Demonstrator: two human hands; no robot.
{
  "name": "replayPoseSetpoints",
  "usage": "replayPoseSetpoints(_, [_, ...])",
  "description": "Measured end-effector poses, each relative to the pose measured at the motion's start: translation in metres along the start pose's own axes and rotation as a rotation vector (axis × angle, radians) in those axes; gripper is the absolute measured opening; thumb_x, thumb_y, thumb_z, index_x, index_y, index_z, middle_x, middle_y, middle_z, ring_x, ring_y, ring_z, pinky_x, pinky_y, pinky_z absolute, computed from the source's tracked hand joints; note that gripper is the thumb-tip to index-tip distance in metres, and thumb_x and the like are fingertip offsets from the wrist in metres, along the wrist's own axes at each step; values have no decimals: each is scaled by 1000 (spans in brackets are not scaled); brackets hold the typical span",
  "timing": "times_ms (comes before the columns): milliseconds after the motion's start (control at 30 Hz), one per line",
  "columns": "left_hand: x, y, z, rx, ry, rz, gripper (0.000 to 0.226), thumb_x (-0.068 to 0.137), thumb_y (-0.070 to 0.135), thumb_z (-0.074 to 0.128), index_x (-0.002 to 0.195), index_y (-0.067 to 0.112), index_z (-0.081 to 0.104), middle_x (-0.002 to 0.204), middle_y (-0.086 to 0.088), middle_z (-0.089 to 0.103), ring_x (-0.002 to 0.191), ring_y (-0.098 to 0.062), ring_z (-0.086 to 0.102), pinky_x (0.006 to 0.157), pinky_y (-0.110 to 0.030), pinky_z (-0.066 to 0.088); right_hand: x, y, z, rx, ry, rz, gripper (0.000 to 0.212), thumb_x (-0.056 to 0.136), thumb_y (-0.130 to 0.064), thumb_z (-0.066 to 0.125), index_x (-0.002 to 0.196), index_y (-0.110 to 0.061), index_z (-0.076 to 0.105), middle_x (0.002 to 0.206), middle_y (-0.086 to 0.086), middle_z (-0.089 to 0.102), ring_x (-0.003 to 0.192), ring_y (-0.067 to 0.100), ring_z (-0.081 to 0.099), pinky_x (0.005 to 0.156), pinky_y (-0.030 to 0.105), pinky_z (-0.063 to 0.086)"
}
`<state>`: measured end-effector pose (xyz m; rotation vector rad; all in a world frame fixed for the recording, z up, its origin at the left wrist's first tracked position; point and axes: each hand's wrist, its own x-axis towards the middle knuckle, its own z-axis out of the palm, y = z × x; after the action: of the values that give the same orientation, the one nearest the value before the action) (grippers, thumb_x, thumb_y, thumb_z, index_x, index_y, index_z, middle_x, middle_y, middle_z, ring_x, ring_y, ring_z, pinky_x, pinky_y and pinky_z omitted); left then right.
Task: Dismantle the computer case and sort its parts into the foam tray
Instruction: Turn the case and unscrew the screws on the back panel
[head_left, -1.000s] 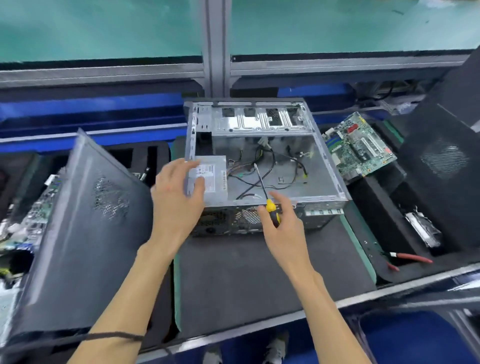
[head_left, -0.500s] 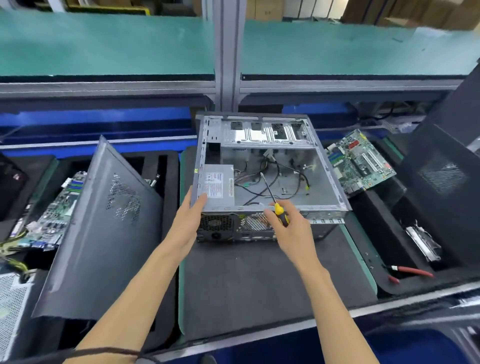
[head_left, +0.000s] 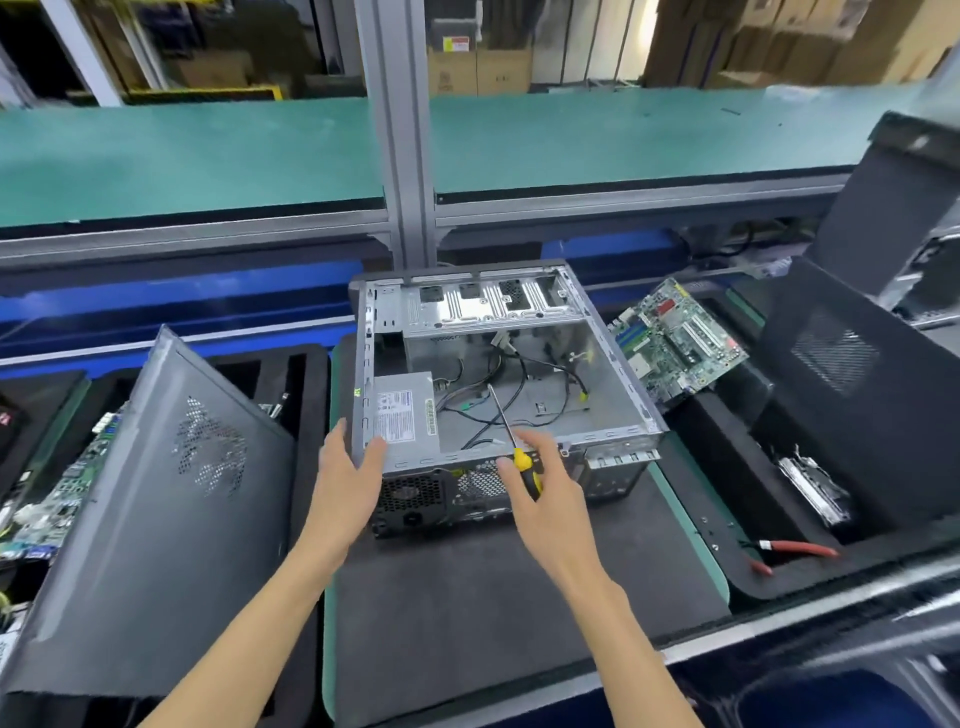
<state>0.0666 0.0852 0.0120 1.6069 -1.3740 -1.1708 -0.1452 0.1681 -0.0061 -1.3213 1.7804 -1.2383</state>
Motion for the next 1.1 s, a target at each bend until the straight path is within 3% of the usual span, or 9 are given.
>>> replayPoseSetpoints(100, [7, 14, 4, 362, 199, 406, 53, 99, 26, 58, 147, 14, 40, 153, -5, 37, 140, -22, 36, 117, -44, 23, -16, 0, 2, 58, 8, 16, 34, 99, -58, 46, 132, -58, 37, 57, -12, 48, 54, 7, 42, 59, 15, 40])
replayPoseSetpoints(167, [16, 25, 11, 475, 146, 606, 42, 98, 22, 59, 138, 12, 52, 146, -6, 47, 138, -24, 40, 116, -42, 25, -26, 1, 4, 110, 34, 24, 30, 99, -60, 43, 128, -56, 40, 57, -14, 45, 57, 6, 42, 61, 18, 41])
replayPoseSetpoints(233, [25, 31, 20, 600, 7, 683, 36, 99, 25, 57, 133, 12, 58, 141, -4, 53, 136, -24, 43, 117, -40, 26, -34, 0, 5, 162, 42, 42, 24, 97, -61, 41, 118, -50, 46, 58, -12, 41, 54, 8, 36, 54, 24, 35])
replayPoseSetpoints(367, [39, 34, 37, 826, -155, 658, 36, 102, 39, 48, 126, 19, 66, 140, -2, 48, 128, -26, 45, 113, -40, 32, -50, -1, 8, 240, 16, 104, 32, 94, -63, 40, 98, -34, 52, 60, -2, 36, 56, 17, 28, 52, 36, 26])
replayPoseSetpoints(467, [47, 34, 34, 864, -198, 637, 38, 102, 45, 45, 117, 21, 70, 145, -4, 42, 132, -28, 42, 114, -42, 32, -62, -2, 12, 317, 0, 168, 30, 98, -54, 43, 99, -27, 56, 62, 4, 40, 57, 22, 29, 52, 36, 24])
replayPoseSetpoints(667, [53, 30, 36, 954, -176, 660, 49, 104, 44, 37, 149, 25, 42, 162, -14, 24, 152, -26, 15, 124, -41, 8, -77, 0, 14, 350, -54, 251, 14, 106, -36, 48, 93, -33, 52, 54, 2, 50, 40, 17, 36, 39, 23, 30])
replayPoseSetpoints(833, [65, 39, 30, 925, -89, 648, 47, 102, 35, 43, 143, 13, 49, 143, -5, 50, 133, -25, 46, 113, -40, 30, -85, 4, 20, 315, 10, 285, 12, 101, -40, 56, 93, -33, 61, 52, 1, 43, 47, 16, 37, 51, 28, 33])
replayPoseSetpoints(967, [71, 36, 32, 1013, -53, 592, 58, 103, 42, 37, 153, 12, 36, 149, -3, 47, 139, -20, 40, 120, -39, 21, -96, 4, 32, 363, 28, 312, 15, 102, -35, 56, 93, -39, 67, 49, -3, 39, 46, 14, 36, 53, 28, 31])
replayPoseSetpoints(1100, [76, 33, 32, 1048, -50, 603, 60, 102, 49, 34, 151, 15, 38, 149, -1, 48, 139, -18, 40, 121, -38, 20, -104, -1, 44, 426, -27, 364, 29, 105, -25, 49, 89, -42, 67, 49, -4, 40, 42, 11, 33, 44, 22, 29])
